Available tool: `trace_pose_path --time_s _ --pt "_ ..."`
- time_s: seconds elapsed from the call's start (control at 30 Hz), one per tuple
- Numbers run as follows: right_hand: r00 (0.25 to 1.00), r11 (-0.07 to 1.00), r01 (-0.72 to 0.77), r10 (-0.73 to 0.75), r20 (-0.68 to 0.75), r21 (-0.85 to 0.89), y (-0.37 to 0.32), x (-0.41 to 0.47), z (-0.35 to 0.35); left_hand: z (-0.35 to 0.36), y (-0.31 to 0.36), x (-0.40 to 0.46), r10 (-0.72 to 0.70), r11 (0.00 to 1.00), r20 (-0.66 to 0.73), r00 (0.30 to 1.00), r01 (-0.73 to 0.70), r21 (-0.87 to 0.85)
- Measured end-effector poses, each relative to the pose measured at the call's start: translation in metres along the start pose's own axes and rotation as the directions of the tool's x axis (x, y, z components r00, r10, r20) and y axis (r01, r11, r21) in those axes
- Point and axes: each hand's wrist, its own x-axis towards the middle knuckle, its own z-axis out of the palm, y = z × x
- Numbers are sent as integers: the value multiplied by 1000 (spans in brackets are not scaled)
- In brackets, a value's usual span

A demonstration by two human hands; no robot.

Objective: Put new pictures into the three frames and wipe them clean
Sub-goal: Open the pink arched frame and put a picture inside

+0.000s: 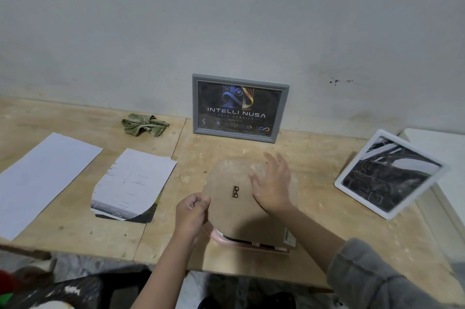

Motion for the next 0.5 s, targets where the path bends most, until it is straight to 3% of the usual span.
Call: trace_pose_path --time_s 0.1,0.17,0.37,0.5 --pt "911 909 -388 403 -86 154 31 -25 -7 8 -3 -3 -25 1000 14 1000 25 17" --pt "824 812 -524 560 -91 255 48 -42 -15 24 -6 -9 -44 997 55 998 40 72" --pt "682 701 -672 711 -170 238 106 -76 -63 84 -22 -42 -120 970 191 974 75 231" --pt "657 670 -708 741 -140 223 143 -86 -88 114 -42 -50 -124 924 230 965 27 382"
